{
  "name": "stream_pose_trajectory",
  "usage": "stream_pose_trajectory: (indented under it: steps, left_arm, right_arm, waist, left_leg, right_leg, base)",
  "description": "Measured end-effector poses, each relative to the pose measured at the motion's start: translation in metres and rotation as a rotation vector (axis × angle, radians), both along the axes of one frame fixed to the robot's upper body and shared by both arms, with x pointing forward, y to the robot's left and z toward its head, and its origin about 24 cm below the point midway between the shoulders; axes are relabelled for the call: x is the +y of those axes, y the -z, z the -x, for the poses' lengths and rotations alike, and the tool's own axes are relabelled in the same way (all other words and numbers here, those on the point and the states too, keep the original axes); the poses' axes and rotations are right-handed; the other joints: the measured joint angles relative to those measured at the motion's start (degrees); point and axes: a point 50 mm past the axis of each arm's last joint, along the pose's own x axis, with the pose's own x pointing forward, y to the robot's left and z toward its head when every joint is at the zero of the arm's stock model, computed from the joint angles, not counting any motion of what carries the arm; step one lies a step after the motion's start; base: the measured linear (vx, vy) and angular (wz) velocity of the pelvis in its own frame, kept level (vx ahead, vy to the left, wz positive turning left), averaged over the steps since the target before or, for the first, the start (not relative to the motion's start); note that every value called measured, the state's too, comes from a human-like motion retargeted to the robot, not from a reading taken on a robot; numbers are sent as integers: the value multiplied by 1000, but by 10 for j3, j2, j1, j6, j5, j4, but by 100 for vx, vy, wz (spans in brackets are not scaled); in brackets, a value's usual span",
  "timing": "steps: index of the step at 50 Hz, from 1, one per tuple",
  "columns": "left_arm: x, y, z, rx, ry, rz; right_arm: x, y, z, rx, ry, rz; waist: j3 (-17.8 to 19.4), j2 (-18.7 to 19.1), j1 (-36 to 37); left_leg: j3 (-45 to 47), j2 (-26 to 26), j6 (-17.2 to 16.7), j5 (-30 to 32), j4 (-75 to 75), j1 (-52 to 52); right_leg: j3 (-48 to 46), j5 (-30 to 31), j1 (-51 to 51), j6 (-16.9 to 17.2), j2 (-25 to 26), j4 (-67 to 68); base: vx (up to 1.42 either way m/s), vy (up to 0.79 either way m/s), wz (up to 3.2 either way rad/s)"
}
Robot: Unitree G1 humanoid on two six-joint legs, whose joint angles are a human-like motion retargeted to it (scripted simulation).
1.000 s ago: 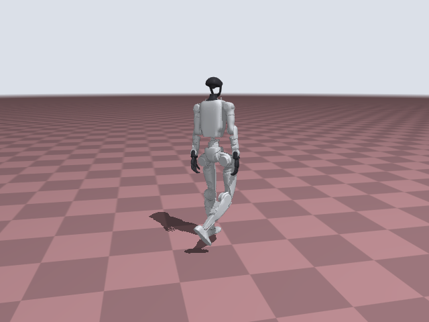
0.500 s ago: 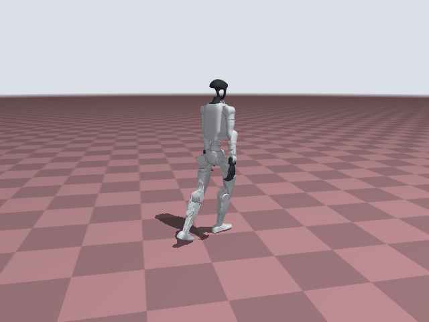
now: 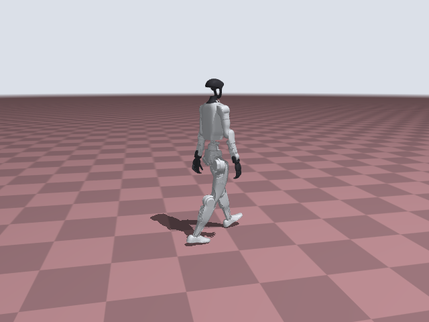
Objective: In place motions
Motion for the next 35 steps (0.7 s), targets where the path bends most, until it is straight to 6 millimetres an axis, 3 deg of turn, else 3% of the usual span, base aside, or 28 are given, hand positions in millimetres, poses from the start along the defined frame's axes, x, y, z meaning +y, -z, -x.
stream_pose_trajectory:
  steps: [2, 4, 7, 10, 13, 14, 17, 20, 23, 25, 27, 28, 30, 32, 35]
  left_arm:
    - [-2, -1, 5, 25, 4, 13]
    - [-3, -3, 8, 48, 9, 21]
    - [-2, -2, 1, 41, 8, 22]
    - [8, 3, -21, -35, 26, 3]
    - [26, 4, -43, -92, 106, -31]
    - [34, 4, -54, -111, 141, -47]
    - [56, 3, -83, -173, 244, -108]
    - [77, -1, -110, -250, 314, -173]
    - [94, -7, -138, -333, 343, -226]
    - [99, -10, -154, -386, 348, -248]
    - [100, -12, -164, -426, 340, -254]
    - [99, -12, -167, -441, 332, -251]
    - [93, -11, -168, -459, 322, -233]
    - [81, -6, -158, -450, 312, -198]
    - [59, 2, -135, -413, 260, -145]
  right_arm:
    - [-1, 1, 3, 6, 9, -2]
    - [-1, 3, 13, 26, 42, -14]
    - [0, 6, 30, 71, 114, -33]
    - [1, 6, 31, 78, 183, -49]
    - [3, 7, 33, 83, 202, -74]
    - [4, 7, 32, 75, 204, -80]
    - [5, 7, 36, 56, 213, -75]
    - [6, 9, 49, 81, 218, -60]
    - [5, 10, 65, 148, 246, -63]
    - [3, 10, 76, 199, 282, -65]
    - [2, 10, 88, 246, 329, -60]
    - [1, 10, 95, 270, 353, -56]
    - [-1, 8, 108, 321, 405, -56]
    - [-2, 7, 122, 374, 457, -62]
    - [-4, 6, 129, 399, 502, -71]
  waist:
    - [-18, 3, -7]
    - [-37, 11, -9]
    - [-32, 12, -8]
    - [-6, 30, -7]
    - [6, 54, -24]
    - [14, 56, -37]
    - [28, 49, -83]
    - [23, 32, -117]
    - [31, 0, -132]
    - [44, -16, -135]
    - [49, -11, -131]
    - [46, -9, -125]
    - [36, -8, -131]
    - [23, 0, -144]
    - [4, -4, -125]
  left_leg:
    - [-22, -23, 56, 63, 46, -4]
    - [-38, -29, 64, 101, 70, 1]
    - [-29, -29, 99, 50, 112, 39]
    - [1, -11, 132, 4, 120, 96]
    - [20, 5, 151, -27, 120, 141]
    - [22, 4, 156, -33, 115, 156]
    - [20, -14, 174, -46, 89, 201]
    - [19, -30, 180, -61, 70, 235]
    - [22, -57, 180, -91, 71, 281]
    - [29, -71, 180, -109, 63, 328]
    - [45, -65, 180, -121, 55, 371]
    - [58, -63, 180, -124, 56, 386]
    - [47, -60, 180, -123, 77, 400]
    - [28, -51, 180, -102, 118, 409]
    - [69, -40, 180, -11, 246, 370]
  right_leg:
    - [-1, 20, 7, 11, -7, 20]
    - [-15, 79, 9, 21, -11, 55]
    - [-67, 233, -6, 44, -52, 176]
    - [-122, 310, -71, 46, -85, 355]
    - [-215, 223, -121, -27, -116, 438]
    - [-239, 206, -136, -38, -120, 446]
    - [-247, 181, -196, -20, -78, 409]
    - [-196, 178, -257, 15, -13, 276]
    - [-165, 186, -268, -5, 7, 87]
    - [-196, 183, -268, -33, -4, -17]
    - [-244, 158, -265, -39, 4, -91]
    - [-245, 145, -261, -35, 11, -111]
    - [-236, 156, -256, -80, 13, -95]
    - [-256, 181, -245, -81, -4, -64]
    - [-139, 145, -246, -80, 19, -11]
  base:
    - [95, 71, -29]
    - [89, 63, -40]
    - [73, 51, -47]
    - [56, 45, -75]
    - [55, 40, -47]
    - [62, 42, 29]
    - [56, 33, 66]
    - [59, 16, 37]
    - [76, 3, 3]
    - [76, 6, -11]
    - [76, 7, -37]
    - [100, 10, -41]
    - [107, 14, 17]
    - [115, 22, 47]
    - [97, -5, -90]
